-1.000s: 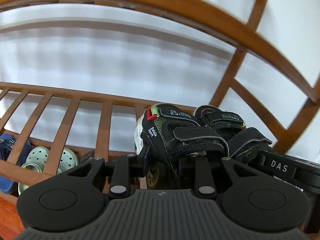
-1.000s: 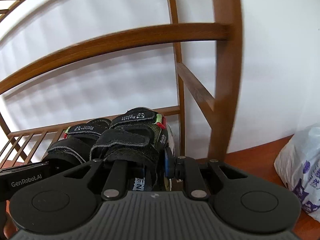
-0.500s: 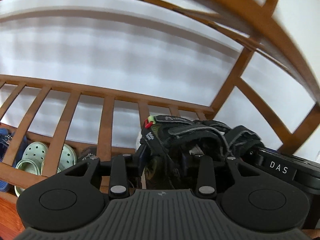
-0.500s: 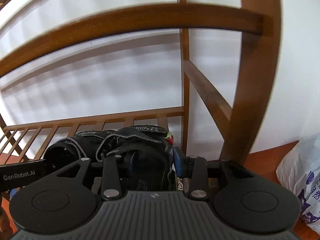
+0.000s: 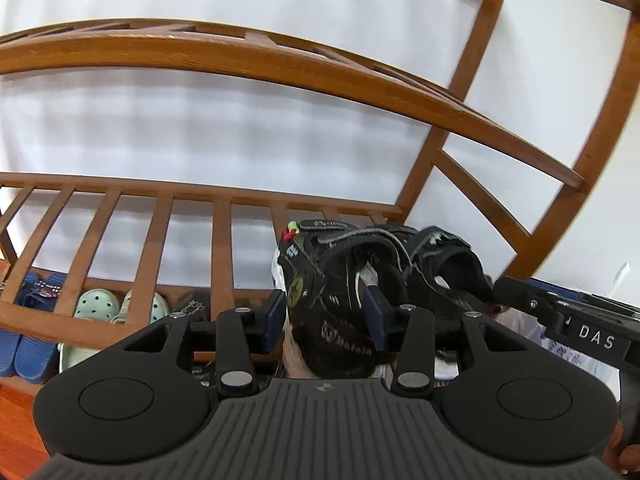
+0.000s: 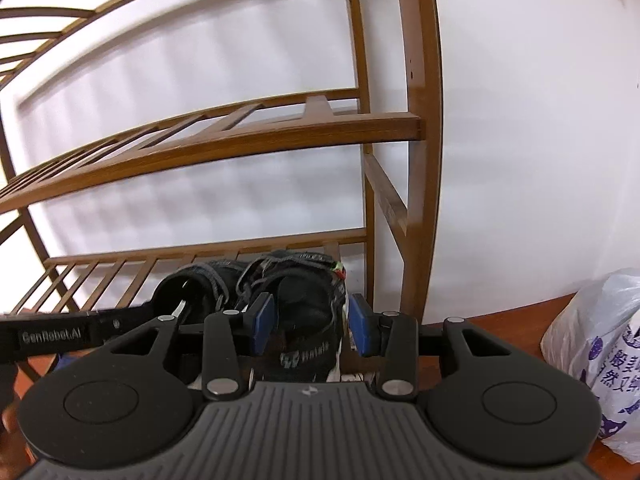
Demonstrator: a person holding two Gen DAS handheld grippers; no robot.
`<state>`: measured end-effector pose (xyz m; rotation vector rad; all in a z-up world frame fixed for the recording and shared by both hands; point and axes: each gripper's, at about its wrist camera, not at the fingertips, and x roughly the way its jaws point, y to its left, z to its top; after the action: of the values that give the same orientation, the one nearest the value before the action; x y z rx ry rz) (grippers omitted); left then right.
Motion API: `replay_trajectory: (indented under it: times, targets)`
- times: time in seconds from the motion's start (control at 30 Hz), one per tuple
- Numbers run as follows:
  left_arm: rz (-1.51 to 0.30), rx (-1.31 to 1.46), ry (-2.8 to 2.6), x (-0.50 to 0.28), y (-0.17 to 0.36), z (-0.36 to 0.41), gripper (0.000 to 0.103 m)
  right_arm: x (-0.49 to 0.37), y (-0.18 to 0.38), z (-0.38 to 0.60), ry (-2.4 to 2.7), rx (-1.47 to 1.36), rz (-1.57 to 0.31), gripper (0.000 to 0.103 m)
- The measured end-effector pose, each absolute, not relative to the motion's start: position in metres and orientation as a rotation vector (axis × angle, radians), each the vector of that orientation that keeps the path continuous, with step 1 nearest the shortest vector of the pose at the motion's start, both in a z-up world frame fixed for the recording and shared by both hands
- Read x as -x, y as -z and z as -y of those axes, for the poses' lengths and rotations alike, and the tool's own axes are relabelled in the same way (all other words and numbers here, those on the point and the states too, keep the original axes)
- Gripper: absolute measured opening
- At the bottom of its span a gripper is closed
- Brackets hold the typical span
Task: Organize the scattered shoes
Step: 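Lower the black velcro sandals onto the upper shelf and open both tools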
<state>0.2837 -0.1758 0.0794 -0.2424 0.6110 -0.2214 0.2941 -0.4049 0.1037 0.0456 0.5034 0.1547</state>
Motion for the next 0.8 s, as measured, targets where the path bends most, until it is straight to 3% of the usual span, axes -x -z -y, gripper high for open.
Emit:
replay_trajectory:
  times: [0.37,0.5,0.63,0.8]
  targets:
    - [-0.654,0.181,0.255,-0.256,-0.061,0.186,0.048,-0.269,-0.083,0.405,-0.165,-0.030,-0.531,0.046]
    - [-0.679,0.174,0.276,-0.258,-0.042,0.193,0.043,-0.270,-0.070,0.399,-0.175,-0.008,-0.539,0.046]
    - [-0.696,0.179,0.285,-0.263,-0.028,0.195,0.030,-0.273,-0.057,0.397,-0.184,0.002,-0.564,0.042]
    - [-0.685,0.176,0.280,-0.270,-0.025,0.196,0.028,-0.282,-0.045,0.390,-0.185,0.030,-0.591,0.042]
